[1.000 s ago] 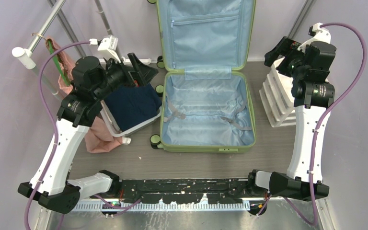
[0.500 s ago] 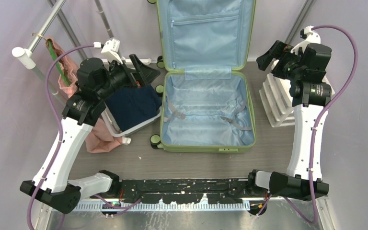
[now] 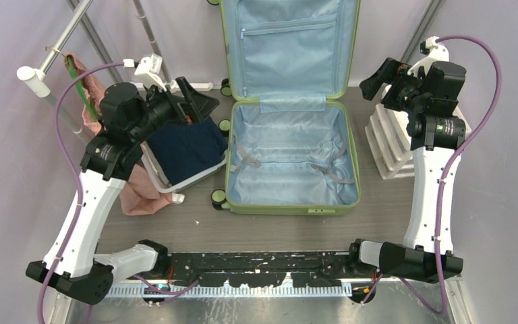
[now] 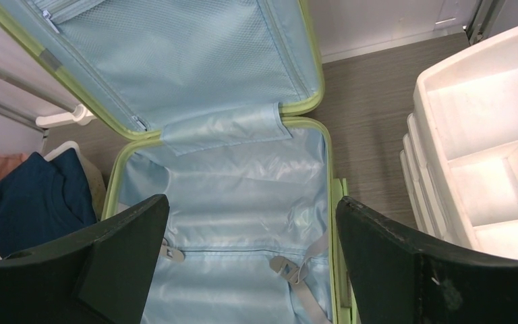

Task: Open, take out, and arrange the luggage
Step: Reset both arms

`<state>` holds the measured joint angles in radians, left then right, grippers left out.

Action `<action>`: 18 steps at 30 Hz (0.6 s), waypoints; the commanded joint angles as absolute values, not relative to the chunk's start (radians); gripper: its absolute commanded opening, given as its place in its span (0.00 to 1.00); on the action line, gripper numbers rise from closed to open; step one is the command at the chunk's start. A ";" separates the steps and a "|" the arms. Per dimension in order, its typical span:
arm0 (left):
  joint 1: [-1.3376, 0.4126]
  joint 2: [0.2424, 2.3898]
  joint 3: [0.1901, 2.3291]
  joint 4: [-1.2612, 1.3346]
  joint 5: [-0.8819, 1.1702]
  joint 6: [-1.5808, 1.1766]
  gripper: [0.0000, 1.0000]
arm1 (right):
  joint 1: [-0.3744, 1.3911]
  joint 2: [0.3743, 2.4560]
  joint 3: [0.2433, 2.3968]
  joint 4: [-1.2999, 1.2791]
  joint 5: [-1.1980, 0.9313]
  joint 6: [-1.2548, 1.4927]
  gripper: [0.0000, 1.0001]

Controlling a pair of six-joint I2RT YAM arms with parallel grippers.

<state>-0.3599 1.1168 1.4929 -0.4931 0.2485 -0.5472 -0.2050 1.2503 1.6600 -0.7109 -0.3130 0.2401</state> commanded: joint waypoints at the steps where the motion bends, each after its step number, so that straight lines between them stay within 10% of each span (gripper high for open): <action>1: -0.351 1.085 1.564 -0.495 0.223 -0.494 1.00 | -0.208 1.225 1.687 -0.656 -0.301 0.220 1.00; 18: -0.350 1.047 1.580 -0.457 0.189 -0.474 1.00 | -0.208 1.205 1.675 -0.632 -0.280 0.218 1.00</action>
